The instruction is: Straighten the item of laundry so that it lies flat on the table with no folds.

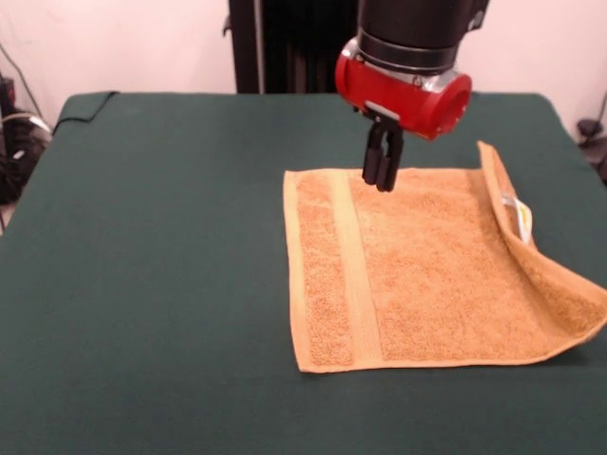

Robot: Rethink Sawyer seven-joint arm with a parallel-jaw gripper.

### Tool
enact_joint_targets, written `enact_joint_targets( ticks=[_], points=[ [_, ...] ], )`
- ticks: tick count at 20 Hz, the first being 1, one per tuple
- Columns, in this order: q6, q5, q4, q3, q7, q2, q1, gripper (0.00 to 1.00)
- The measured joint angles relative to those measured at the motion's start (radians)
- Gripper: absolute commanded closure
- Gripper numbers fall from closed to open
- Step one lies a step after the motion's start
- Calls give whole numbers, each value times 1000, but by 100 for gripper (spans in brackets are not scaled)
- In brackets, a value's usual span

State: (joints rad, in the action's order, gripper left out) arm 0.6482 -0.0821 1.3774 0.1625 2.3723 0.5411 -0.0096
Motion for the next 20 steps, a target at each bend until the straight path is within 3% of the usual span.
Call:
enact_joint_targets(
  ticks=[6, 7, 20],
  points=[
    [-11, 0, 8, 0, 0, 0, 0, 100],
    [-11, 0, 9, 0, 0, 0, 0, 0],
    [-11, 0, 13, 3, 0, -2, 50, 0]
  ],
)
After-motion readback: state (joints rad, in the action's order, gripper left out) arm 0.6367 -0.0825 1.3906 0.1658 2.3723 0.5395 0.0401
